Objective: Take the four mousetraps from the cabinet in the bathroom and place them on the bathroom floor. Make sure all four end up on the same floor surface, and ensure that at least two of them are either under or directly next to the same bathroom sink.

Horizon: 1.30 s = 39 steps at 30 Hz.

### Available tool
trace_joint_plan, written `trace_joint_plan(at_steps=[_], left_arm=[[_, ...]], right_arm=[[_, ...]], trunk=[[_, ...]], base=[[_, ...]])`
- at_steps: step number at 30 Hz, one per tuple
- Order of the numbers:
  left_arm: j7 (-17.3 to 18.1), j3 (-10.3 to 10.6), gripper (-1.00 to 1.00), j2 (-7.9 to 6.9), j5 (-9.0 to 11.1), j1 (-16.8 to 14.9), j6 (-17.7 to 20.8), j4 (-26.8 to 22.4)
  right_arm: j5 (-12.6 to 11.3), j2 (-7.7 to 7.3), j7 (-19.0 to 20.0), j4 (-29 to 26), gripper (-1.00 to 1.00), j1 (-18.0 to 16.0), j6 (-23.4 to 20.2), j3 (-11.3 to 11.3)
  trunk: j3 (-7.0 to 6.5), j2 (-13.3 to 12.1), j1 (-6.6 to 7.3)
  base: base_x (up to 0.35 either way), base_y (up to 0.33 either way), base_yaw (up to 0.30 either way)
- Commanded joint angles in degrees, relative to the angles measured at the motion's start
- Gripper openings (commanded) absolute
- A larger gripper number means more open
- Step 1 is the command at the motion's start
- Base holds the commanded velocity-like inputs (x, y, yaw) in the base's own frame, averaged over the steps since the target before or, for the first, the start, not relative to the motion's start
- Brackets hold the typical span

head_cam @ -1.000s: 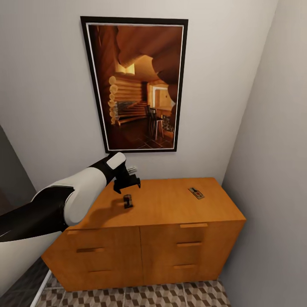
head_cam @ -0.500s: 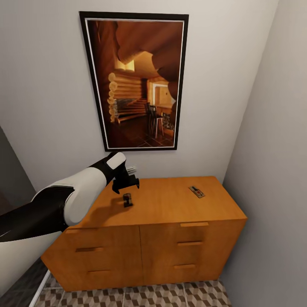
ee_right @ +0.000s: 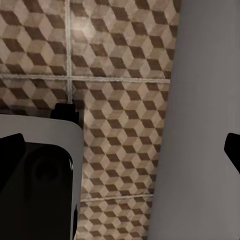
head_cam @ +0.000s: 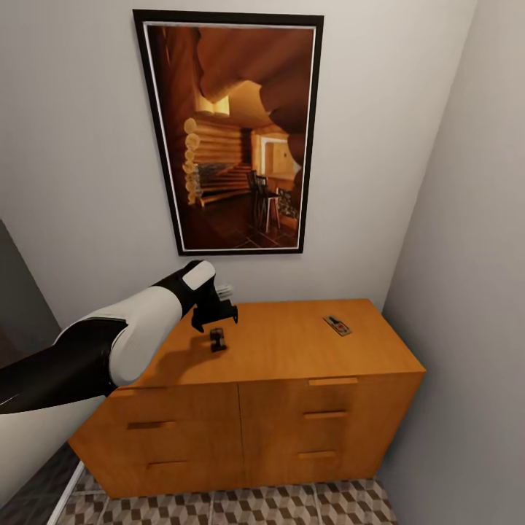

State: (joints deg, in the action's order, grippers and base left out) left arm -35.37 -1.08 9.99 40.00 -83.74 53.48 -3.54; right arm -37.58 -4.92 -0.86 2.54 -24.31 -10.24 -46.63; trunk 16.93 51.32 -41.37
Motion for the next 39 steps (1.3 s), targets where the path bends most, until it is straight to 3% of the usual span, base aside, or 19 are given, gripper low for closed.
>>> trace_joint_plan(at_steps=[1, 28, 31, 32, 39], left_arm=[[-0.6, -0.1, 1.0, 0.01, 0.4, 0.0, 0.1, -0.1], [-0.7, 0.1, 1.0, 0.01, 0.1, 0.0, 0.1, 0.8], [-0.7, 0.1, 1.0, 0.01, -0.3, 0.0, 0.1, 0.8], [-0.7, 0.1, 1.0, 0.01, -1.7, 0.0, 0.1, 0.7], [-0.7, 0.1, 1.0, 0.01, -2.4, 0.0, 0.1, 0.7]], right_arm=[[-0.5, 0.0, -0.1, 0.0, 1.0, 0.0, -0.2, -0.5], [-0.5, 0.0, -0.1, 0.0, 1.0, 0.0, -0.2, -0.5], [-0.5, 0.0, -0.1, 0.0, 1.0, 0.0, -0.2, -0.5], [-0.5, 0.0, -0.1, 0.0, 1.0, 0.0, -0.2, -0.5], [-0.5, 0.0, -0.1, 0.0, 1.0, 0.0, -0.2, -0.5]], trunk=[[0.26, 0.5, -0.23], [5.11, 11.3, -6.16], [5.64, 12.5, -6.82], [5.82, 12.9, -7.04], [6.54, 14.5, -7.92]], base=[[0.0, 0.0, 0.0], [0.0, 0.0, 0.0], [0.0, 0.0, 0.0], [0.0, 0.0, 0.0], [0.0, 0.0, 0.0]])
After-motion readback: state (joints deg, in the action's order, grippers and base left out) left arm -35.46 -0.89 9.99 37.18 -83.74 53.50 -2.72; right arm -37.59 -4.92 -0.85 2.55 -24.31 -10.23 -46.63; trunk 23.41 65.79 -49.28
